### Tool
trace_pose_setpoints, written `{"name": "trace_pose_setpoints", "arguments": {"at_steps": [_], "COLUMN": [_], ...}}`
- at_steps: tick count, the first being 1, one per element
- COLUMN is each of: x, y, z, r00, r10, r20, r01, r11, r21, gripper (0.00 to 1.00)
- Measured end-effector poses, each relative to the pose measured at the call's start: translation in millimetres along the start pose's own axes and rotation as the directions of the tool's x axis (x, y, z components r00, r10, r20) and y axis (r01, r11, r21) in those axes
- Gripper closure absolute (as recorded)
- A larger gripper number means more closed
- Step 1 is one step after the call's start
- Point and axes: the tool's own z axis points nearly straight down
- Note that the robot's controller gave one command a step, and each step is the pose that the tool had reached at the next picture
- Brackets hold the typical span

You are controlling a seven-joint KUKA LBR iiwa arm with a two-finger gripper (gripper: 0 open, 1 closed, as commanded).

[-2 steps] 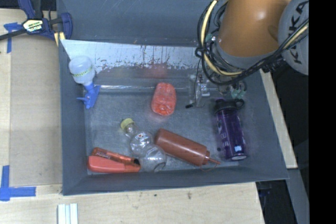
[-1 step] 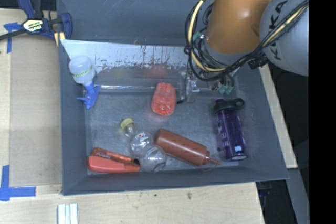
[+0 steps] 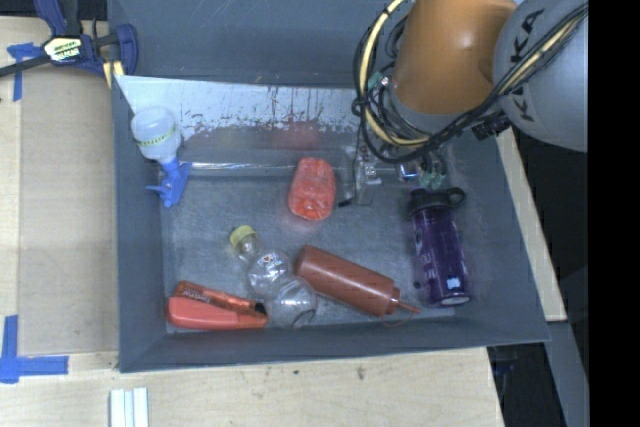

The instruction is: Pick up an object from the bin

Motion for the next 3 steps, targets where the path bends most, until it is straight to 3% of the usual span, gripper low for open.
{"name": "trace_pose_setpoints", "arguments": {"at_steps": [1, 2, 3], "x": [5.6, 5.6, -0.8], "y": [1.4, 1.3, 8.0], "z": [25.9, 25.8, 77.2], "r00": [0.997, 0.997, 0.994], "r10": [-0.072, -0.072, -0.105], "r20": [-0.002, -0.002, 0.008], "r01": [0.072, 0.072, 0.105], "r11": [0.997, 0.997, 0.994], "r21": [-0.001, -0.001, 0.001], "gripper": [0.0, 0.0, 0.0]}}
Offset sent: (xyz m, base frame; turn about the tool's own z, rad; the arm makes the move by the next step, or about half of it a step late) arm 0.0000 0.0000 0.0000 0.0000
